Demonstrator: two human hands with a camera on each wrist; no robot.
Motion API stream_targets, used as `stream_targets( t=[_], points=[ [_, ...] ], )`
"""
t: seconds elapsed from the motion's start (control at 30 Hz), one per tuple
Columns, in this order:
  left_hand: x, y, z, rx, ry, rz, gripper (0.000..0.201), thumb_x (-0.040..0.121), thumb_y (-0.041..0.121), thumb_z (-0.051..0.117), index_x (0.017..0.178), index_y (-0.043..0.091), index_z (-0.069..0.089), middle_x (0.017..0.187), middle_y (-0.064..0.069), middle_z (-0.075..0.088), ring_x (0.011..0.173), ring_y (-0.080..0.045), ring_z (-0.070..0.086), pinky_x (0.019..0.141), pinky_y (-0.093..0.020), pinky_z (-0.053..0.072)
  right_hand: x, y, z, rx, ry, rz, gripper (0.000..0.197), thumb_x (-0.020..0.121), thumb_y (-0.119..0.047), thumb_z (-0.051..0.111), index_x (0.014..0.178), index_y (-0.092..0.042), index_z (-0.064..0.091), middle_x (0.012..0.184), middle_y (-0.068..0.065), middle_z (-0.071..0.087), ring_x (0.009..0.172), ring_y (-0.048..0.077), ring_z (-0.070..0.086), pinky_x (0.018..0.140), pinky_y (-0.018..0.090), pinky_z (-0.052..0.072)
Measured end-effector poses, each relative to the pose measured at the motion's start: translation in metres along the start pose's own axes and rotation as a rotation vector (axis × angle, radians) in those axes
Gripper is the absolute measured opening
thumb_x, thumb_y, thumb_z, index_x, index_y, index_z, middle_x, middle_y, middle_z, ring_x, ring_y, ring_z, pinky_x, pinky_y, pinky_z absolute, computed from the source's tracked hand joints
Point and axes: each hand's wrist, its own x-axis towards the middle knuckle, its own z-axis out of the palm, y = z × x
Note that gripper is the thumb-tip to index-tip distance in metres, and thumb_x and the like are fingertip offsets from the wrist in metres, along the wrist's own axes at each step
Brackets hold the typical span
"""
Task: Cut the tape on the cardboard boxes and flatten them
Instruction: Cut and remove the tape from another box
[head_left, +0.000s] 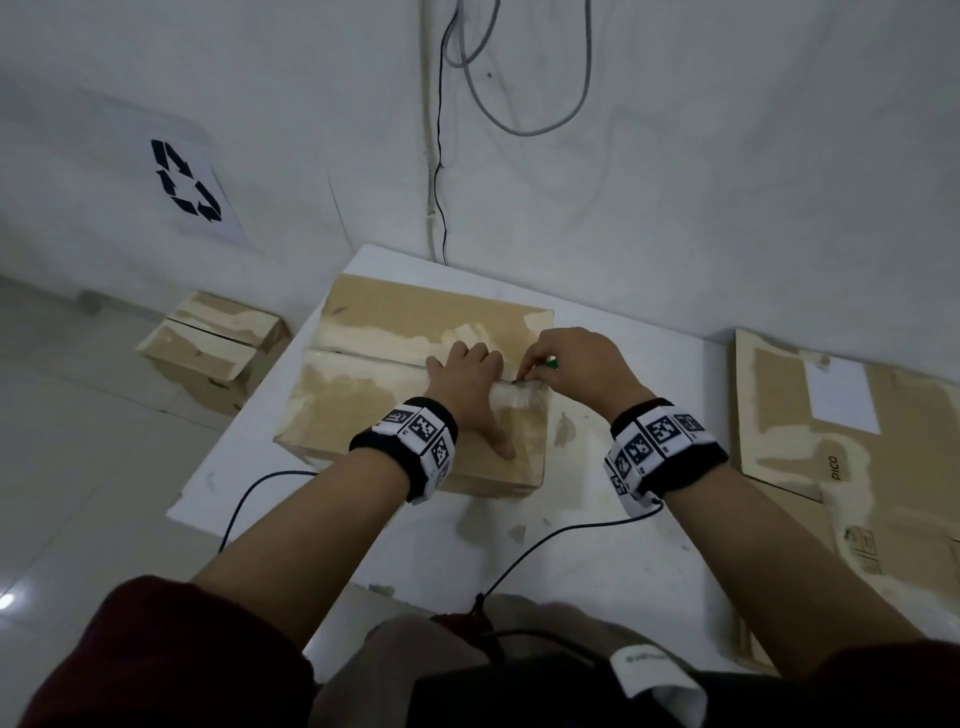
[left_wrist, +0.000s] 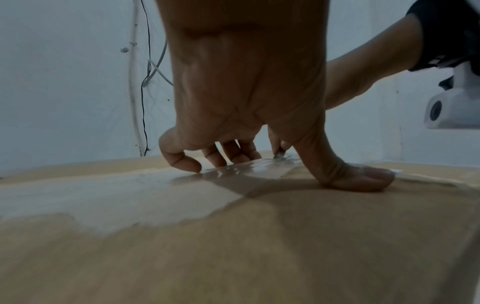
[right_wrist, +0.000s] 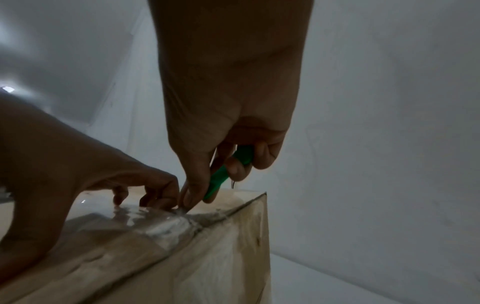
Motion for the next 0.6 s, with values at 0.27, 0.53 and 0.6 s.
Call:
stream_targets(
  t=[0.27,0.53,0.6],
  points=[
    [0.005,0.002,-0.006,-0.025,-0.034,0.011,0.096,0.041,0.061,0.087,0.117,0.023,0.044,0.118,0.004,0.043,0.114,-0.021,0.036,0.102,-0.055,0.029,-0.005,0.009,-0.008,-0.058,-0.003,0.107,0.014,0.085,-0.024,0.067,0.081,-0.034,0.075,0.083,-0.014,0.06,0.085,0.007,0.055,0.068,0.025,0.037],
    [0.016,0.0,-0.003,-0.046,-0.054,0.066,0.095,0.045,0.059,0.087,0.122,0.027,0.044,0.121,0.004,0.045,0.112,-0.021,0.034,0.095,-0.043,0.029,-0.03,0.038,0.013,0.304,0.088,0.285,0.008,0.084,-0.027,0.072,0.083,-0.035,0.076,0.084,-0.016,0.066,0.086,0.004,0.06,0.075,0.027,0.045],
    [0.017,0.003,-0.001,-0.02,-0.055,0.075,0.095,0.046,0.06,0.086,0.126,0.03,0.043,0.121,0.003,0.043,0.113,-0.022,0.032,0.094,-0.042,0.028,-0.033,0.043,0.018,0.391,0.09,0.315,0.005,0.083,-0.032,0.074,0.081,-0.036,0.075,0.082,-0.013,0.069,0.086,0.005,0.062,0.078,0.031,0.048]
  ],
)
